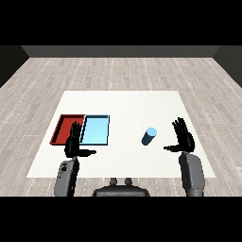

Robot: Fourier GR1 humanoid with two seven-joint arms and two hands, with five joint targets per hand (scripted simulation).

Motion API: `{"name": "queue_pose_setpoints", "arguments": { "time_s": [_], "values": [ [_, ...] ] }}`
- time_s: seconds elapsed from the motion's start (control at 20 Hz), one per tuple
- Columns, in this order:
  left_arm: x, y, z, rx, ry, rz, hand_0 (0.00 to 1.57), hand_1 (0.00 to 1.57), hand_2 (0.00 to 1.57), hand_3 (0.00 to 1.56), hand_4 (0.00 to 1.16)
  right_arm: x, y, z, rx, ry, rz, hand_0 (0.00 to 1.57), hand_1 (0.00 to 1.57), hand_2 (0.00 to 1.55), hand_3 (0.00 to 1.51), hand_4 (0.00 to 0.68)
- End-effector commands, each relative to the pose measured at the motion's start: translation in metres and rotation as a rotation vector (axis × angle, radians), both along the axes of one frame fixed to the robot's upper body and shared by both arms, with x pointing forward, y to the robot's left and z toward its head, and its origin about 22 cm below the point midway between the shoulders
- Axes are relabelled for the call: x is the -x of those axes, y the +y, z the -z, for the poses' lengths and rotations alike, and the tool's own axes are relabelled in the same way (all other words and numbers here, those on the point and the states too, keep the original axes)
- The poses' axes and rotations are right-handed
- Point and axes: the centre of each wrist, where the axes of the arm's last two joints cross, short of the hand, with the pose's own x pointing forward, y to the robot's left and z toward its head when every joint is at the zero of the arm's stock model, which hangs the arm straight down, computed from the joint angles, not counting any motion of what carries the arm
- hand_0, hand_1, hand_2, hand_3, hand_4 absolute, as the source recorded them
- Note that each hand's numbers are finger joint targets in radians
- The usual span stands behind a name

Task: Pick the blue can and put it in the blue box

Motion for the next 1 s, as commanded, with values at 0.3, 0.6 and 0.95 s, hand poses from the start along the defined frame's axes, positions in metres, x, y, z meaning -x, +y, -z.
{"name": "queue_pose_setpoints", "arguments": {
  "time_s": [0.3, 0.6, 0.95],
  "values": [
    [-0.006, 0.001, 0.008, 0.023, -0.007, -0.015, 0.0, 0.0, 0.0, 0.0, 0.0, -0.019, 0.007, 0.022, 0.002, 0.045, 0.02, 0.0, 0.0, 0.0, 0.0, 0.0],
    [-0.007, -0.004, -0.004, 0.035, -0.006, 0.004, 0.0, 0.0, 0.0, 0.0, 0.0, -0.006, -0.012, 0.014, -0.071, 0.085, -0.014, 0.0, 0.0, 0.0, 0.0, 0.0],
    [0.001, 0.0, -0.007, 0.045, 0.001, -0.012, 0.0, 0.0, 0.0, 0.0, 0.0, -0.018, 0.01, 0.024, -0.092, 0.147, -0.007, 0.0, 0.0, 0.0, 0.0, 0.0]
  ]
}}
